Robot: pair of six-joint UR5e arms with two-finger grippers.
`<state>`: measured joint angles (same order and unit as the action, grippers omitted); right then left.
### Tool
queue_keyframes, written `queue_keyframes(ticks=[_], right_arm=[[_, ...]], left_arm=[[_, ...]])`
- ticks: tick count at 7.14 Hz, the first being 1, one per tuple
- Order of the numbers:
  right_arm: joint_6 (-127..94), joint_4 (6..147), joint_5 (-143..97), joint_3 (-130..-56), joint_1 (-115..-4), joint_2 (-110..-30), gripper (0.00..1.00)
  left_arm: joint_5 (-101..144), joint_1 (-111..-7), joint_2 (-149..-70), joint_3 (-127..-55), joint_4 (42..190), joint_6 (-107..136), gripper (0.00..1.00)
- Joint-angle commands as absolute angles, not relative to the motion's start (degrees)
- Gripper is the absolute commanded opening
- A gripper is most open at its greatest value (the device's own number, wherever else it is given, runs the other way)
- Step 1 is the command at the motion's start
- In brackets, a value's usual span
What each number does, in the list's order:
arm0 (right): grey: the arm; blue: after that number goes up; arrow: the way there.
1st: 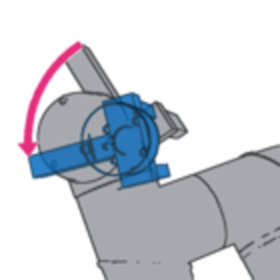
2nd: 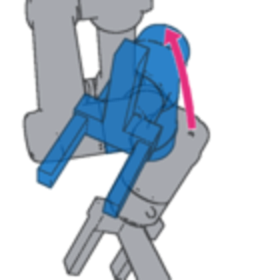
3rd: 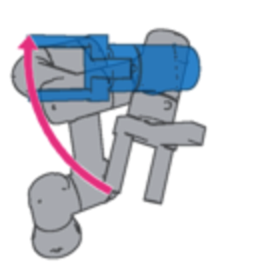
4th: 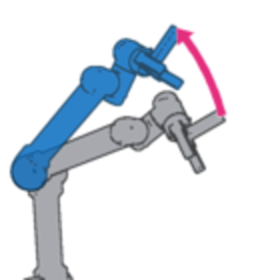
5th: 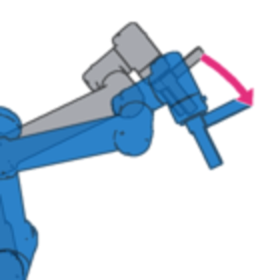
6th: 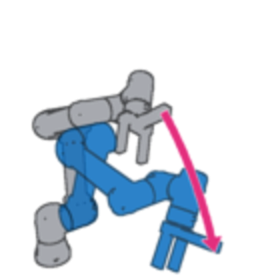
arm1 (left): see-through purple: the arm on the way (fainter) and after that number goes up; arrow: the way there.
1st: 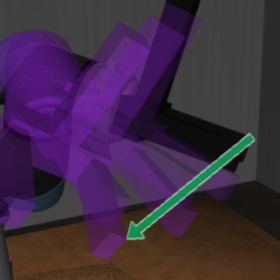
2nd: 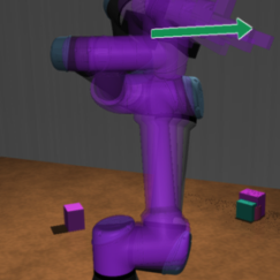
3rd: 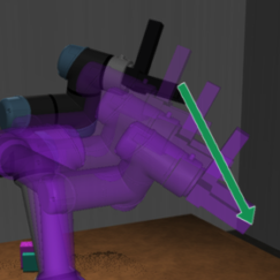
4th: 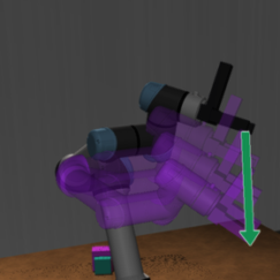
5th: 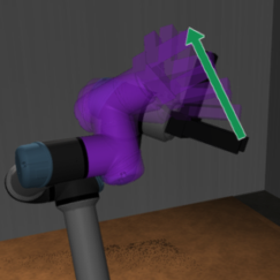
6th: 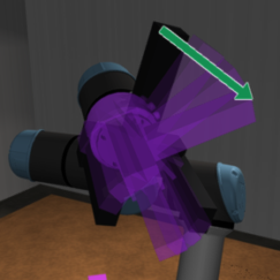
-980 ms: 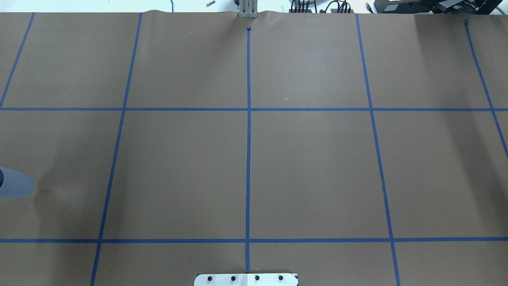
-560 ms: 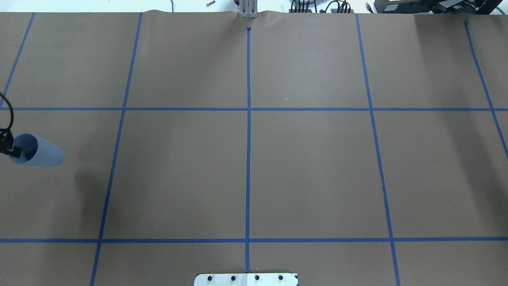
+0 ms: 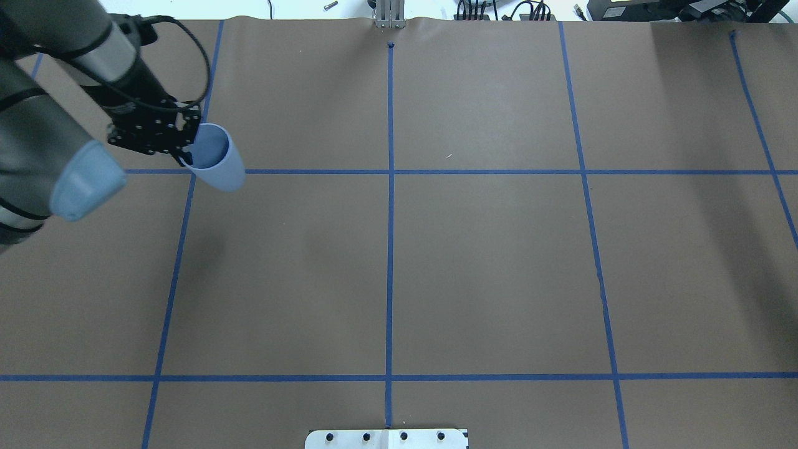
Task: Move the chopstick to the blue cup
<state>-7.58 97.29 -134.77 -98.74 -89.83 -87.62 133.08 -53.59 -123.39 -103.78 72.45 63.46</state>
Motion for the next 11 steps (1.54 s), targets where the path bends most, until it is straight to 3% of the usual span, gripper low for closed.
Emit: queue_keyframes(ticks=[1,4,7,10,11], right_arm=[[-7.5,93.8,-134.3,-98.9,-89.7,-88.8,1.00],[-5.6,93.8,-134.7,-98.8,-89.7,-88.7,1.00],[-5.6,93.7,-134.9,-98.7,-89.7,-88.8,1.00],[-5.6,93.8,-134.8,-98.6,-89.6,-88.7,1.00],[-5.6,93.8,-134.7,-98.6,-89.6,-88.7,1.00]], left_arm=[[131.3,-47.6,-133.0,-96.4,74.6,74.1,0.00],[129.8,-44.0,-142.1,-80.9,86.5,82.4,0.00],[127.8,-40.3,-143.2,-75.3,92.1,82.6,0.00],[127.8,-39.2,-143.4,-75.0,93.1,82.6,0.00],[127.8,-39.2,-143.6,-75.0,93.5,82.7,0.33]])
